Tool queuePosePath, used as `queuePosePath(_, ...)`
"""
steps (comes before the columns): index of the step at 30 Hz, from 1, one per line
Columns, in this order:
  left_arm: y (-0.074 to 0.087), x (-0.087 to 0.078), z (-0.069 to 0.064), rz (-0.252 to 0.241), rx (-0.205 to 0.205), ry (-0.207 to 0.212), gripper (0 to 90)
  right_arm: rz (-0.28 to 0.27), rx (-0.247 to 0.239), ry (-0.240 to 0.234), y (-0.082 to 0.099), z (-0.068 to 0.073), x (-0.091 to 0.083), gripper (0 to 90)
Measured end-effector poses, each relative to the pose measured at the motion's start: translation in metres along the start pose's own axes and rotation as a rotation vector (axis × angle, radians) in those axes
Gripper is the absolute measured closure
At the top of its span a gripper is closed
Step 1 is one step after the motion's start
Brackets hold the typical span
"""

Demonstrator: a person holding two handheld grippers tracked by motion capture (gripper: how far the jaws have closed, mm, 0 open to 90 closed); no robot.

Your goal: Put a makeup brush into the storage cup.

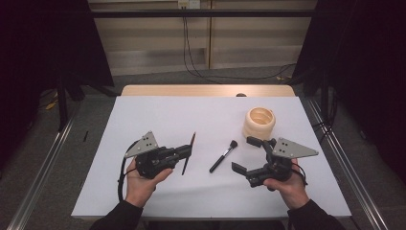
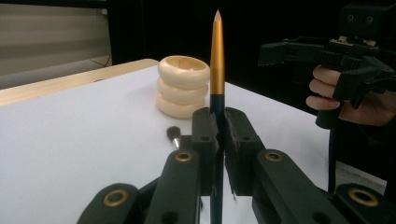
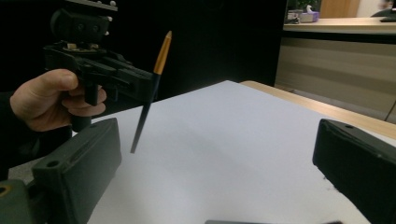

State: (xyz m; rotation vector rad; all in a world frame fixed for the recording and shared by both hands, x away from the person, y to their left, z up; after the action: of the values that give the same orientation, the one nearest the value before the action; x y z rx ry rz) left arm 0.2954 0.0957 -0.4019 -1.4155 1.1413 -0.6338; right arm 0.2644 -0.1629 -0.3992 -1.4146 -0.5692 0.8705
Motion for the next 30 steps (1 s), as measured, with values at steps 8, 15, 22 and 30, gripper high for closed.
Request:
queuePosePath(8,-0.004,0.015,-0.004,-0.003,0.004,0.016,83.5,-0.011,-0.012,-0.018,-0.013,-0.001,0.011,1.8)
queuePosePath(15,-0.011,0.032,-0.010,0.000,0.024,0.034,83.5,-0.018,0.006,-0.031,-0.020,-0.002,0.023,5.3)
queuePosePath(22,-0.016,0.041,-0.014,0.000,0.028,0.054,83.5,-0.033,0.012,-0.065,-0.030,-0.003,0.030,13.9)
queuePosePath(30,-0.012,0.046,-0.017,0.012,0.040,0.059,83.5,-0.039,0.029,-0.127,-0.039,-0.002,0.045,33.4)
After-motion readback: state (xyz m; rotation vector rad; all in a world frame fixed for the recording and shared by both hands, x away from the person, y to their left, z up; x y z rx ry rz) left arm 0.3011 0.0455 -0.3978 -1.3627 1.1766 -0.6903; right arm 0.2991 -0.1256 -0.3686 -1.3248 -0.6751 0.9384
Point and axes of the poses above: each handheld gripper's, and its own axes: x roughly forward along the jaws, y roughly out of its underside, z roughly to its left, the point moved 5 cm from there along x, roughly forward along the jaws
